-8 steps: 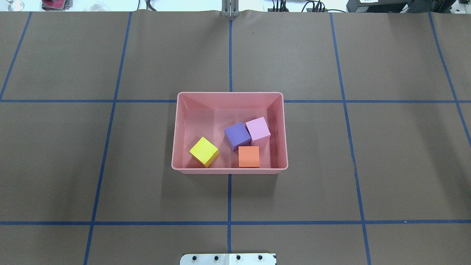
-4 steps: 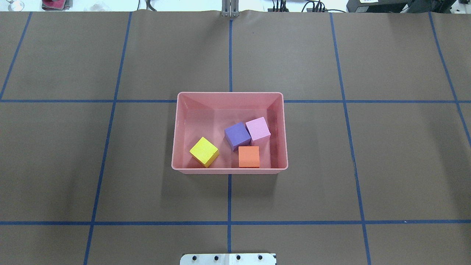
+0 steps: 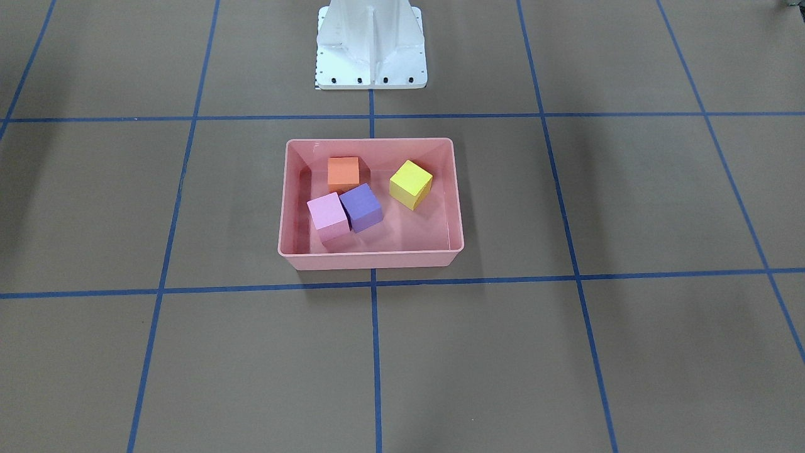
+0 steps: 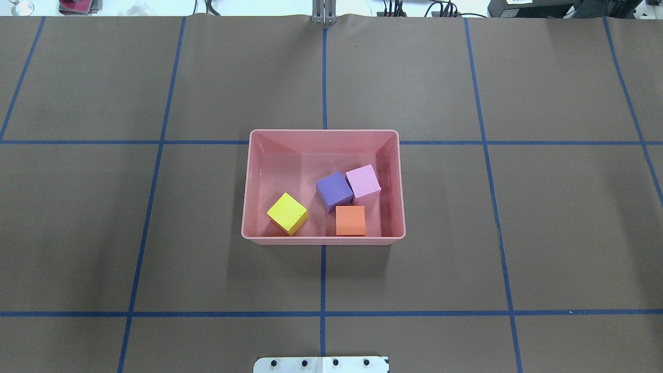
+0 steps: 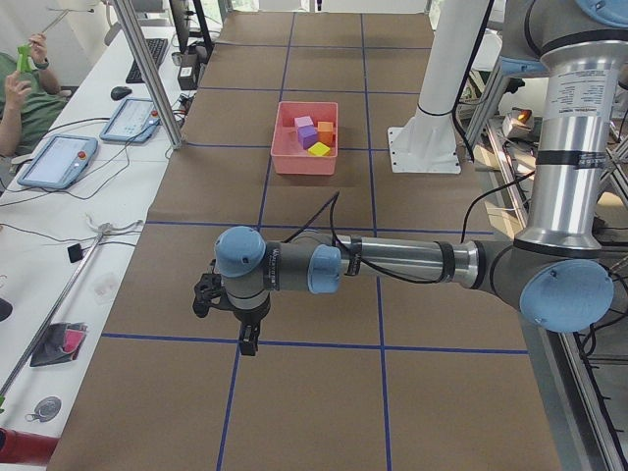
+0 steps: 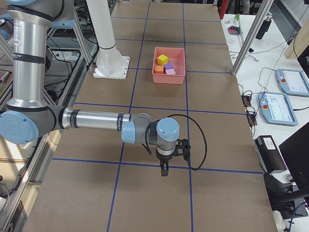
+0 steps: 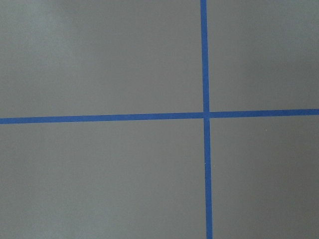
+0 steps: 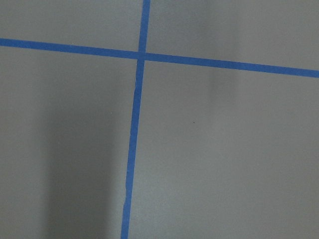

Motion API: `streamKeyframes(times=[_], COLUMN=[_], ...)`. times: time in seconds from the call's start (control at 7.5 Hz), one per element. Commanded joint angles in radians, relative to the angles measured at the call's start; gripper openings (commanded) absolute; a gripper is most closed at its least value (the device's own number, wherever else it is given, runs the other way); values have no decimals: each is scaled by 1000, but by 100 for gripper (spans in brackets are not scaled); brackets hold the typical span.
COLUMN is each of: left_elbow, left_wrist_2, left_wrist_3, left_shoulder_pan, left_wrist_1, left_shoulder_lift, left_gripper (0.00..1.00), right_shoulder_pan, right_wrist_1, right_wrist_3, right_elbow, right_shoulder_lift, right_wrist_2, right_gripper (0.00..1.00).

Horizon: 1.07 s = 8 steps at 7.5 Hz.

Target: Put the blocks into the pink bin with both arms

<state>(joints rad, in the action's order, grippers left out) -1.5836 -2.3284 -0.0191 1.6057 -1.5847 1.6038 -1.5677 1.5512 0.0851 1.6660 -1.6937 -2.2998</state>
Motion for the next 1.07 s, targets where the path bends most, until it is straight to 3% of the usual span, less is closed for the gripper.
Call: streamKeyframes(times=[0.0,0.93], left_elbow=[-1,2], left_wrist_2=[0,0], left_wrist_3=[2,2], left_shoulder_pan=[-21,-21], left_wrist_1=[-34,-31], left_shoulder_lift=[-28,-30], left_gripper=[100,100], right_shoulder_pan=[0,-15], right_wrist_1=[0,0], right_wrist_3=[-2,-2], right_elbow=[14,38], right_shoulder_lift=[2,2], right_wrist_2=[-3,-55], right_gripper=[100,100])
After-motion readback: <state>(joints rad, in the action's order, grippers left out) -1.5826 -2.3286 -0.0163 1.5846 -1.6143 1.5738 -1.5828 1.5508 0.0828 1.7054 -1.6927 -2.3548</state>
